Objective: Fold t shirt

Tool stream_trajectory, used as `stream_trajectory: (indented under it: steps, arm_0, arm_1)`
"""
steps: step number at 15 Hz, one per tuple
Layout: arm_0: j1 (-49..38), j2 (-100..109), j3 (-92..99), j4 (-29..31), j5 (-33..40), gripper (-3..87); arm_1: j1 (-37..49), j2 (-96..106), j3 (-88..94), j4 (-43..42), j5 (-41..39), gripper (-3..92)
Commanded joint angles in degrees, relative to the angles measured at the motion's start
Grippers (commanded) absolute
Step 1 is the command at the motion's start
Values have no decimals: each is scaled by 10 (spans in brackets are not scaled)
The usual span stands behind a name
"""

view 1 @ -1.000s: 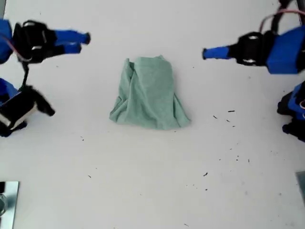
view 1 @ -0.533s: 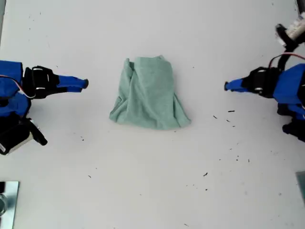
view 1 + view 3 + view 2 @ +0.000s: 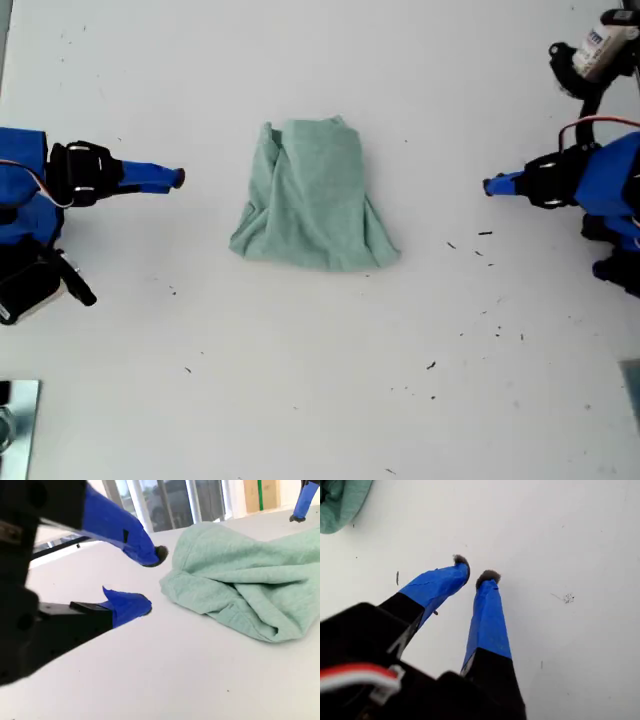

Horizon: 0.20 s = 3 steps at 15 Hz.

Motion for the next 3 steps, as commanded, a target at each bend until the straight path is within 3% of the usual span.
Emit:
stream_trajectory:
  steps: [1, 3]
  arm_0:
    - [0, 4, 6, 0, 2, 111]
    - [0, 4, 6, 0, 2, 111]
  arm_1:
    - [4, 4, 33, 1, -10, 62]
    - [4, 4, 33, 1, -10, 62]
